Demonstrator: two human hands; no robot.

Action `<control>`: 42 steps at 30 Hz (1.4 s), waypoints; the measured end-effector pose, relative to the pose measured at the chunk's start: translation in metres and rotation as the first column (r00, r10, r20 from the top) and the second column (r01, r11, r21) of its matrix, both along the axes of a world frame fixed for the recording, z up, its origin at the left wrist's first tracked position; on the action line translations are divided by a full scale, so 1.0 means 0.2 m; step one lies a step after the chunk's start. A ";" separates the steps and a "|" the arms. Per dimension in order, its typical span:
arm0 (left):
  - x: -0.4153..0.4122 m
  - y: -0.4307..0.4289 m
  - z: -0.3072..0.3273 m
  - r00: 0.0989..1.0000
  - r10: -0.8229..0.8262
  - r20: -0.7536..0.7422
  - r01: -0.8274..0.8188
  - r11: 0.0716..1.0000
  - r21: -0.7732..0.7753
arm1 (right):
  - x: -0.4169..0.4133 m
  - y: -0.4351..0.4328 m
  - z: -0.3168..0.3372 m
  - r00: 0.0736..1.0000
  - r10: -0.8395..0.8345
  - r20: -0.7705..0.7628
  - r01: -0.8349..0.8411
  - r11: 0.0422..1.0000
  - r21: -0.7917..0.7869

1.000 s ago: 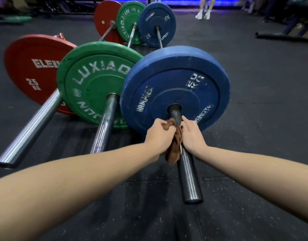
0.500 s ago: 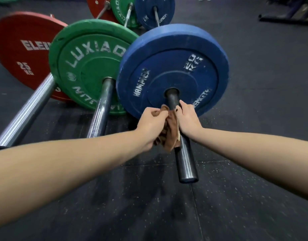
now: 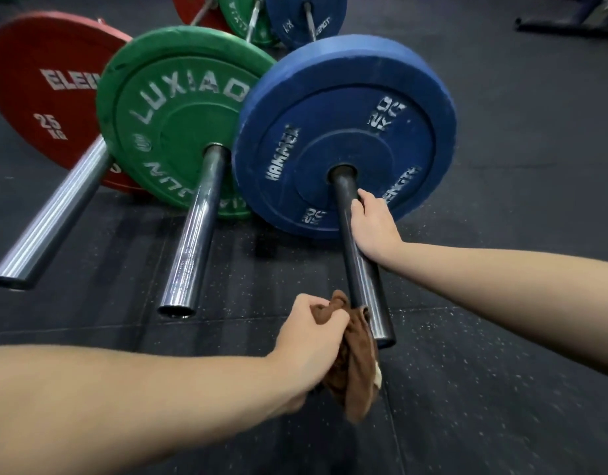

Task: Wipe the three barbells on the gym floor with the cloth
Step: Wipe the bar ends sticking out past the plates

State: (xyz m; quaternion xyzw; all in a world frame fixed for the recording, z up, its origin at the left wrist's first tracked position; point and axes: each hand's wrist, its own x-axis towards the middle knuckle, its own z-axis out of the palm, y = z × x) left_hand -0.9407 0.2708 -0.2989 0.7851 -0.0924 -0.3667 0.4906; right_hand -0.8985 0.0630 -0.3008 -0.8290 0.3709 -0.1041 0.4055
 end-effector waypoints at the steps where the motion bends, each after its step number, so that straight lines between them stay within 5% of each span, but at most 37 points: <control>1: 0.02 -0.02 0.00 1.000 0.011 0.013 -0.011 1.000 -0.010 | 0.00 0.00 0.00 1.000 -0.001 0.002 0.001 1.000 0.001; 9: 0.36 -0.37 -0.01 0.975 0.190 0.117 -0.171 0.974 -0.149 | 0.01 0.00 0.00 1.000 0.022 0.012 -0.022 1.000 -0.019; 23: 0.77 -0.75 -0.01 0.900 0.219 0.377 -0.145 0.966 -0.214 | 0.01 -0.05 -0.09 0.981 -0.056 0.187 0.037 0.994 0.106; 30: 0.87 -0.77 -0.08 0.730 -0.056 0.681 0.148 0.986 -0.077 | -0.02 -0.05 -0.11 0.986 -0.030 0.162 0.014 0.994 0.104; 34: 0.91 -0.78 -0.05 0.613 -0.257 0.747 0.249 0.960 0.126 | 0.00 -0.03 -0.05 1.000 -0.007 -0.008 0.008 1.000 0.024; 38: 0.94 -0.74 0.12 0.569 -0.546 0.615 0.362 0.838 0.409 | 0.02 -0.04 0.03 0.981 0.051 -0.187 -0.064 0.996 -0.061; 42: 0.77 -0.52 0.48 0.706 -0.628 0.328 0.469 0.761 0.448 | -0.11 0.00 0.32 0.952 0.011 -0.305 0.038 0.987 0.156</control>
